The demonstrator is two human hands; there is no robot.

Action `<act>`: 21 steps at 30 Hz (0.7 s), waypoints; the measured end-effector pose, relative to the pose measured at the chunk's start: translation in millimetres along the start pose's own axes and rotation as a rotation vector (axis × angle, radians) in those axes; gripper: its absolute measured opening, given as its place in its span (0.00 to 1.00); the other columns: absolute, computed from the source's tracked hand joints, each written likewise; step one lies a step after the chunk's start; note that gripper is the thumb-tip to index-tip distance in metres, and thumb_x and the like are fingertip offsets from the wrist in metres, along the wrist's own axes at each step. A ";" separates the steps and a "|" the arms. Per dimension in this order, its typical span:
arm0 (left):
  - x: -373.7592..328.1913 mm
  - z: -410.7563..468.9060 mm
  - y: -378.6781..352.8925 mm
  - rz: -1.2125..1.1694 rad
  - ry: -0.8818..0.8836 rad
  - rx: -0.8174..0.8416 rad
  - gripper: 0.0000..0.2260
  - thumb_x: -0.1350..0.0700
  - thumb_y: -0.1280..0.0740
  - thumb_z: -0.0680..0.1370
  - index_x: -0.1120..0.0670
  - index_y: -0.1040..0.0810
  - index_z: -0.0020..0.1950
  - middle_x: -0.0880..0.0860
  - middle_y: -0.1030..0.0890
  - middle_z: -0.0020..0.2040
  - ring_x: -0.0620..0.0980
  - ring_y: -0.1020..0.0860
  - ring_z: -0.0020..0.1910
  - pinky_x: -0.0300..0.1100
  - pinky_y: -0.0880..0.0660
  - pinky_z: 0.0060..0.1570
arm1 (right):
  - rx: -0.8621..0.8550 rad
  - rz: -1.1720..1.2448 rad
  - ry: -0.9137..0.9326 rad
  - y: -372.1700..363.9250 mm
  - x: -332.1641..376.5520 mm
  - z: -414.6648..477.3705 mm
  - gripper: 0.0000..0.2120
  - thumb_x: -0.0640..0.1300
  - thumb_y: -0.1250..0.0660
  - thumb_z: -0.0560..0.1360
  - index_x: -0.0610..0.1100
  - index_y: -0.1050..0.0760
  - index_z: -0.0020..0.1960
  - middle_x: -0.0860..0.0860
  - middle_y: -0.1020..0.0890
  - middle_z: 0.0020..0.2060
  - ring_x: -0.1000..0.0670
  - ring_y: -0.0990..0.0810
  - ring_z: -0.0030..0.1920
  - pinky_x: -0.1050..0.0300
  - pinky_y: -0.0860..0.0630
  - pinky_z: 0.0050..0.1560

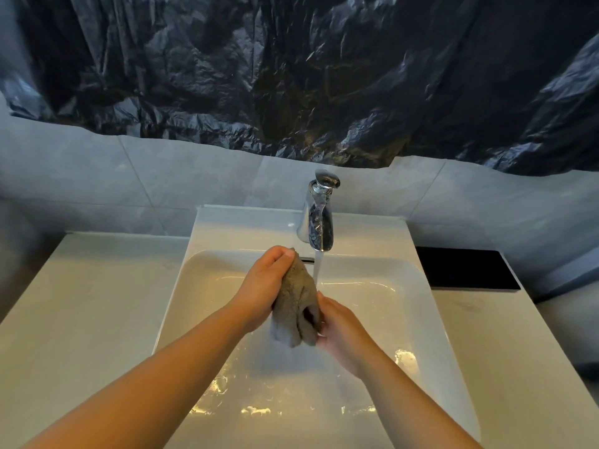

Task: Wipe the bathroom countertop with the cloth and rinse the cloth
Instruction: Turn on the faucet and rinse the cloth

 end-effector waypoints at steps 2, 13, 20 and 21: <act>0.4 2.1 6.2 0.156 -0.036 -0.054 0.10 0.49 0.40 0.81 0.53 0.24 0.46 0.54 0.24 0.44 0.53 0.25 0.46 0.50 0.25 0.49 | -0.091 -0.045 0.078 1.6 14.6 -0.2 0.14 0.48 0.40 0.80 0.40 0.21 0.51 0.44 0.16 0.45 0.46 0.18 0.49 0.51 0.20 0.48; 16.7 -3.0 -16.1 0.338 -0.081 -0.277 0.25 0.44 0.48 0.82 0.58 0.27 0.34 0.55 0.23 0.31 0.51 0.25 0.33 0.49 0.26 0.39 | -0.570 -0.231 0.572 -13.5 67.4 -31.7 0.19 0.46 0.37 0.79 0.42 0.30 0.30 0.52 0.28 0.24 0.54 0.30 0.28 0.59 0.30 0.31; 41.7 -6.2 -34.7 -0.081 0.171 -0.159 0.22 0.45 0.45 0.82 0.57 0.21 0.39 0.58 0.18 0.36 0.56 0.18 0.40 0.49 0.20 0.43 | -0.590 -0.490 0.314 21.3 56.3 19.2 0.19 0.47 0.39 0.77 0.43 0.32 0.29 0.47 0.30 0.26 0.49 0.32 0.30 0.55 0.35 0.33; 41.6 -6.2 -31.7 -0.110 0.180 -0.158 0.22 0.45 0.44 0.81 0.58 0.21 0.39 0.60 0.18 0.38 0.58 0.17 0.42 0.52 0.20 0.47 | -0.573 -0.537 0.246 25.5 51.2 24.7 0.19 0.49 0.40 0.78 0.41 0.30 0.31 0.45 0.27 0.28 0.48 0.30 0.31 0.54 0.33 0.35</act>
Point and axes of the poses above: each hand's wrist, its own z-axis towards the middle knuckle, its own y-axis out of the back of the hand, x = y × z, the point moved 8 cm from there along z, towards the middle knuckle
